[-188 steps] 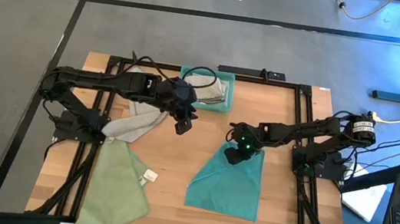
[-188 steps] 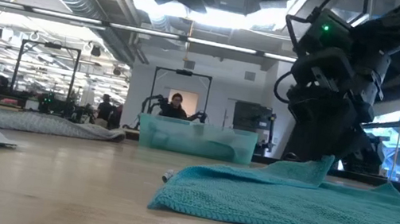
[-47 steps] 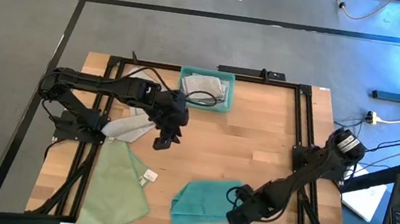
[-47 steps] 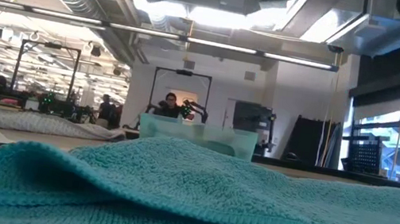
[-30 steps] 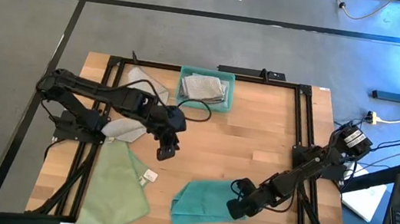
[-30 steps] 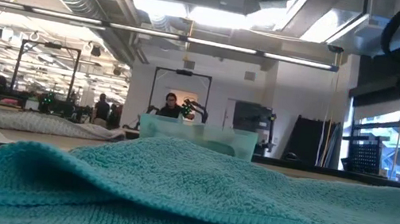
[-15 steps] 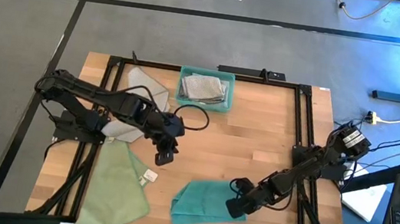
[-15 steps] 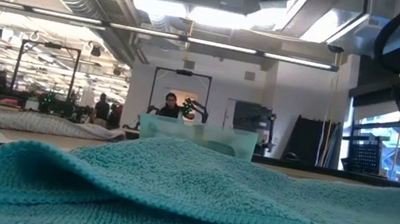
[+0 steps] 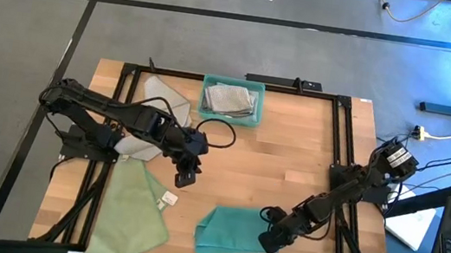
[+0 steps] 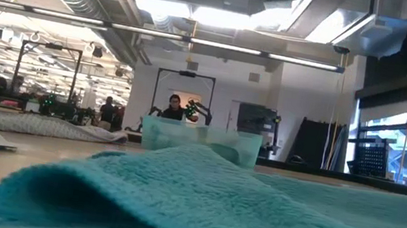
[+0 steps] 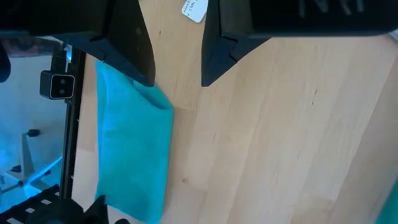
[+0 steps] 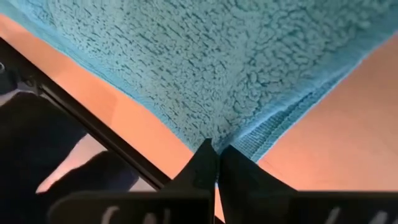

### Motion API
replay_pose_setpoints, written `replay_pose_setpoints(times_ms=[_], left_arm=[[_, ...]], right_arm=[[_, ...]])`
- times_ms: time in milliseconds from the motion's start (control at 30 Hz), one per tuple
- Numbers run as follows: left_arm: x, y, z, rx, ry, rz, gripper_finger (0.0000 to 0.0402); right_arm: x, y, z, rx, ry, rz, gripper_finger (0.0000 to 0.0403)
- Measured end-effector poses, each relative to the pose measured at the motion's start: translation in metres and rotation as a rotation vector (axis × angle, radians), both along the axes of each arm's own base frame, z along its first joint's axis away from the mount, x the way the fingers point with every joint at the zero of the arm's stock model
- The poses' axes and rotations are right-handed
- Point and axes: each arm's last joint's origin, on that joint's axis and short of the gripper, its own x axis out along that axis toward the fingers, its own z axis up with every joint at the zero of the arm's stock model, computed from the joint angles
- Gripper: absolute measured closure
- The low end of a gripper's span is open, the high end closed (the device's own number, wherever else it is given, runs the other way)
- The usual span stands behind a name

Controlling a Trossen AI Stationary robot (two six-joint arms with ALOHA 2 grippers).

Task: Fold microfiber towels
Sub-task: Fold the blue towel

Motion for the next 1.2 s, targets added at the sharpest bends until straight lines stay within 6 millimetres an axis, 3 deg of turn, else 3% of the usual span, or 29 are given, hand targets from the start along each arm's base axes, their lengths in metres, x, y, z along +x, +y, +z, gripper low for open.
replay_pose_setpoints(times_ms=[200, 367, 533, 767, 1000, 1100, 1200], left_arm=[[0.000, 0.000, 0.000, 0.000, 0.000, -0.001, 0.0280], [0.000, 0.000, 0.000, 0.000, 0.001, -0.001, 0.0280], [0.000, 0.000, 0.000, 0.000, 0.001, -0.001, 0.0280], [0.000, 0.000, 0.000, 0.001, 0.000, -0.003, 0.0280], [0.000, 0.000, 0.000, 0.005, 0.000, -0.030, 0.0280], [0.000, -0.001, 0.000, 0.006, -0.002, -0.032, 0.0280], [0.003, -0.006, -0.001, 0.015, -0.020, -0.087, 0.0280]], right_arm=[[-0.006, 0.005, -0.001, 0.000, 0.027, 0.001, 0.0386], [-0.015, 0.001, -0.005, -0.030, 0.150, 0.030, 0.0385], [-0.012, 0.003, -0.004, -0.009, 0.113, 0.037, 0.0376], [-0.012, 0.005, 0.003, 0.015, 0.088, 0.035, 0.0291], [-0.025, -0.005, 0.023, -0.020, 0.121, 0.033, 0.0192], [-0.030, -0.013, 0.036, -0.062, 0.086, 0.001, 0.0172], [-0.030, -0.019, 0.052, -0.118, -0.069, -0.056, 0.0167]])
